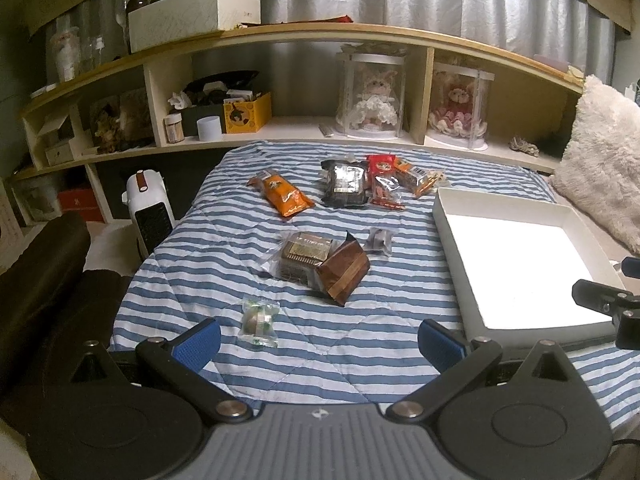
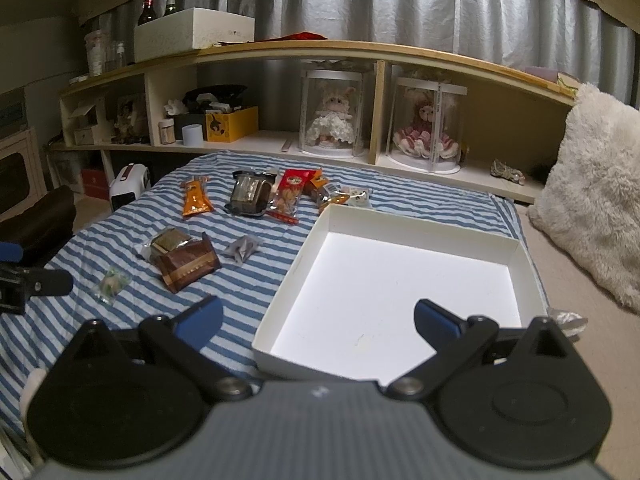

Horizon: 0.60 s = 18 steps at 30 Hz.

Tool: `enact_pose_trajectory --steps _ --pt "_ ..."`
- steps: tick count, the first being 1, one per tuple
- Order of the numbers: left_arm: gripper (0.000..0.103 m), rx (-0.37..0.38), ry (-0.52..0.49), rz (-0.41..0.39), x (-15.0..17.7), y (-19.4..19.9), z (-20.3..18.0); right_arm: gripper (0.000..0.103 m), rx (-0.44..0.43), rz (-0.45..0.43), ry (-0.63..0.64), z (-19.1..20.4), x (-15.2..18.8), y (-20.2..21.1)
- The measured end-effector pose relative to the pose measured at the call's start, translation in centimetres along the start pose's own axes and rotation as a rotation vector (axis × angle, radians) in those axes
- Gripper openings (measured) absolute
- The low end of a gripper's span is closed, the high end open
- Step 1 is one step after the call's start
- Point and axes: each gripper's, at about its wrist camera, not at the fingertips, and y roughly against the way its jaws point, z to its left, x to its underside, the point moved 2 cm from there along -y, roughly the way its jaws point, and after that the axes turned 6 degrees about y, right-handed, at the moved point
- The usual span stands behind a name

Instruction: Organize snacks

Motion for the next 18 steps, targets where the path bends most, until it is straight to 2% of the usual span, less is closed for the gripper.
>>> enact_pose_trajectory --steps 12,18 --pt "0.103 -0.067 0.043 0.001 -2.1 -1.6 1.4 0.102 -0.018 -0.014 -0.027 0.5 -1.5 -2.2" --pt "0.103 -0.089 0.082 0.048 -3.4 -3.8 2.5 0.102 -0.055 -0.007 -0.045 0.9 -2.9 -4.7"
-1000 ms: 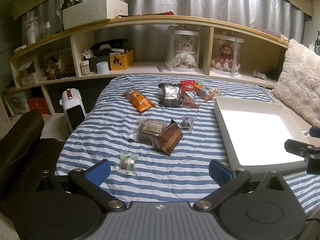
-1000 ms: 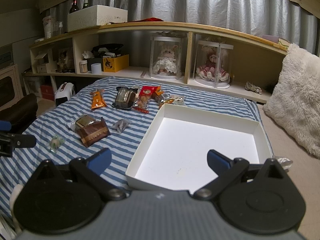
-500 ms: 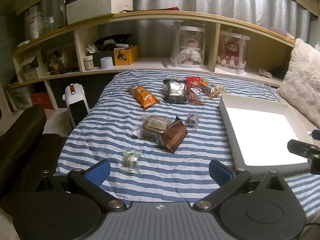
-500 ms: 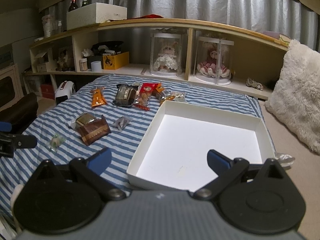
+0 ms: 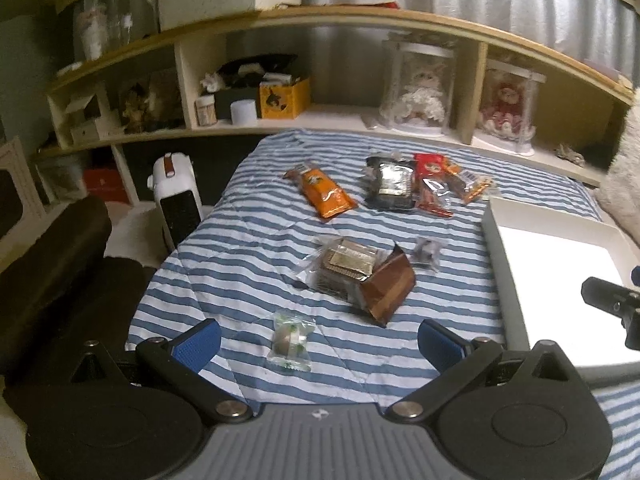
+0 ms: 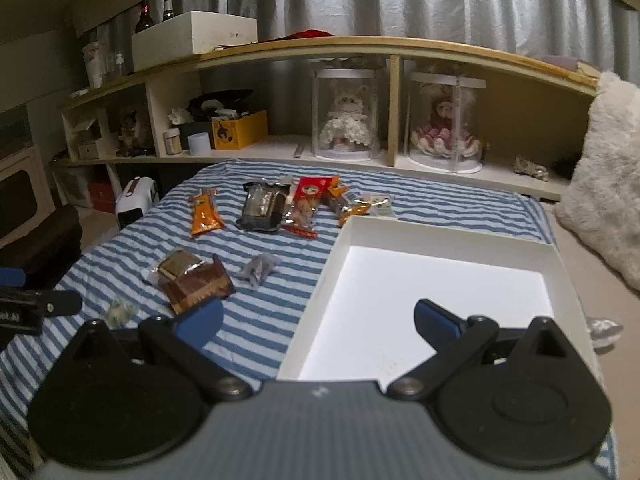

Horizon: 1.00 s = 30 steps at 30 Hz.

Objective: Organize snacks
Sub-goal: 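Grasp the clear green-dotted candy with the left gripper while the right grasps a clear brown candy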

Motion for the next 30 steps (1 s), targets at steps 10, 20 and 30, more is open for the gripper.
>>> enact_pose_trajectory --steps 10,20,30 --pt "0.103 -0.043 0.126 0.130 -1.7 -5.2 2.3 0.102 -0.034 0.024 -0.021 0.2 -2.3 -5.7" --pt "0.103 -0.043 0.132 0.259 -1.4 -10.8 3.1 0.102 -0.041 0.034 -0.087 1.3 -4.5 -11.3" --pt "0.103 -0.049 -0.019 0.217 -1.2 -11.5 2.6 0.102 -0.098 0.118 -0.263 2.2 -5.4 -17.3"
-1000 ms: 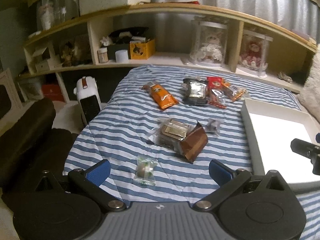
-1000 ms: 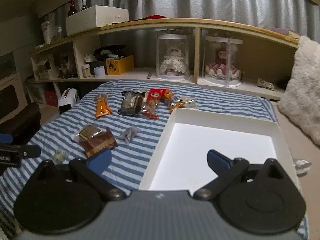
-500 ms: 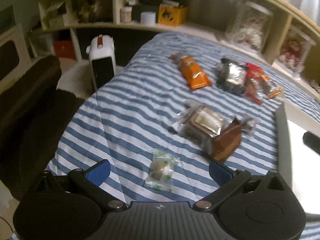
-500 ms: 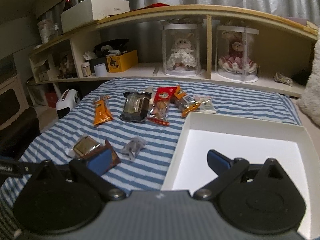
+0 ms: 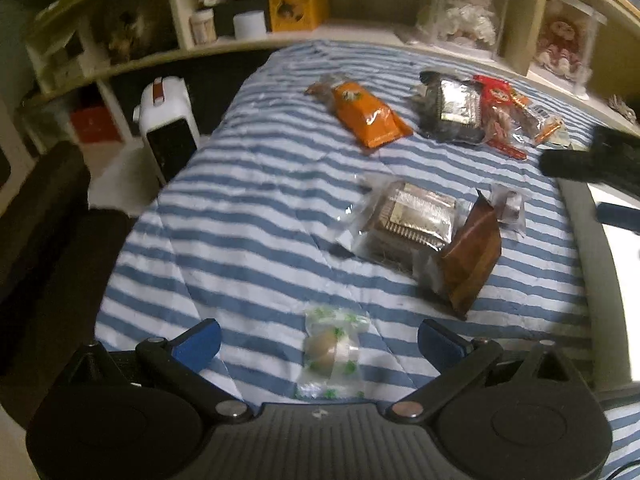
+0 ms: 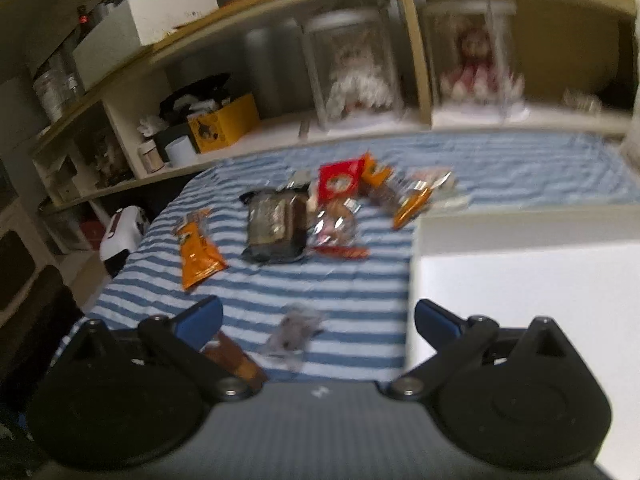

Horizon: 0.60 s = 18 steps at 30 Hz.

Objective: Organize snacks
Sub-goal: 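Grasp the clear green-dotted candy with the left gripper while the right grasps a clear brown candy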

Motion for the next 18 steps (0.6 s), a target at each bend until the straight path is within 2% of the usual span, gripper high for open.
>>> enact_pose_trajectory --steps 2,4,6,9,11,13,14,16,18 --pt "0.103 0.019 -0.019 -0.026 0.0 0.1 0.1 0.099 -0.016 0.041 -0.056 0.1 -0.1 -1.4" --pt "0.103 0.036 -0.046 -0.036 -0.1 0.0 0.3 0.084 -0.035 0.071 -0.124 0.0 -0.3 -2.7" --pt "0.103 0.041 -0.066 -0.037 -0.2 -0.1 0.5 0.074 -0.034 0.103 -0.203 -0.1 -0.3 -4.2" --pt "0.103 0.056 -0.080 0.012 0.0 -0.8 0.6 0.064 -0.009 0.166 -0.326 -0.4 -0.1 -6.2" --pt "0.098 0.069 -0.069 0.046 0.1 -1.1 0.7 0.058 -0.002 0.197 -0.368 -0.3 0.4 -7.4" --pt "0.083 0.084 -0.062 0.061 0.2 -1.2 0.8 0.050 0.014 0.210 -0.383 -0.1 0.8 -8.0" --pt "0.080 0.089 -0.054 0.067 0.2 -1.3 0.9 0.048 0.024 0.208 -0.387 0.0 0.8 -8.1" --pt "0.067 0.088 -0.039 0.077 0.3 -1.5 1.0 0.036 0.044 0.196 -0.379 0.3 0.8 -8.4" --pt "0.059 0.088 -0.034 0.092 0.3 -1.7 1.0 0.034 0.058 0.189 -0.369 0.5 0.7 -8.5"
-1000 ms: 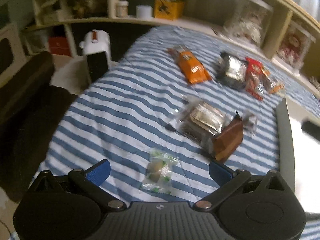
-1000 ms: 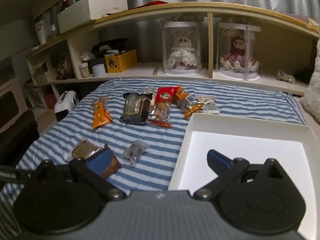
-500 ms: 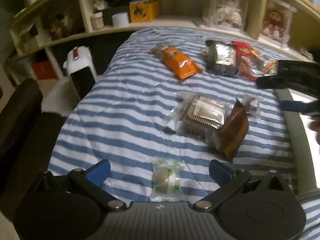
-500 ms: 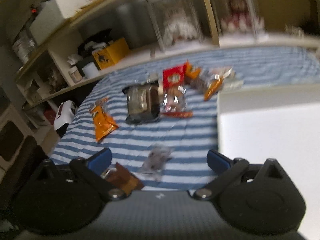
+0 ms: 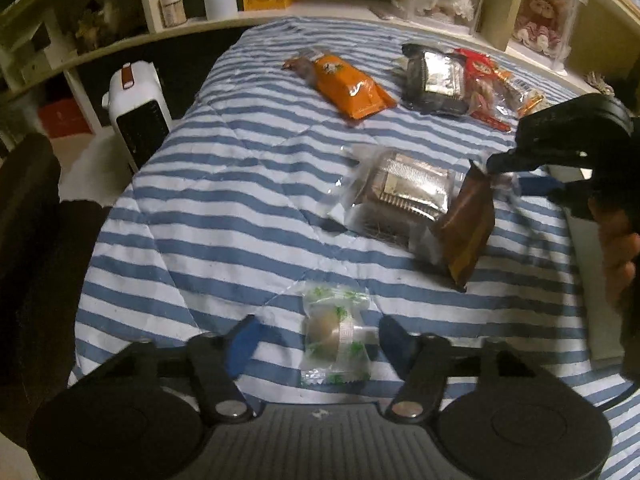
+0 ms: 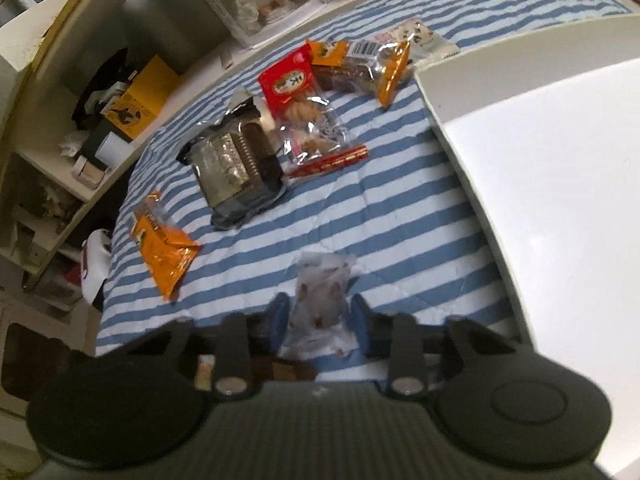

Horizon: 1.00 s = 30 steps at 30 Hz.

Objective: Organize snacks
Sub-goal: 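Grasp the clear green-dotted candy with the left gripper while the right grasps a clear brown candy, then carry both candies into the white tray and open both grippers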

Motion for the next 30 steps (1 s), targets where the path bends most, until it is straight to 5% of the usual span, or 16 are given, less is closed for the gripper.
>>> enact_pose_trajectory --steps 6,20,30 --pt "0.032 0.022 0.021 -0.007 -0.1 0.2 0.1 0.030 0.008 -0.032 0.088 0.8 -0.3 1.5" --pt "0.031 0.040 0.035 -0.117 -0.2 3.5 -0.3 0.030 -0.020 -0.126 0.326 1.3 0.2 8.1" --pt "0.031 0.097 0.019 -0.223 -0.7 8.0 -3.6 0.030 -0.029 -0.163 0.367 -2.2 0.7 13.5"
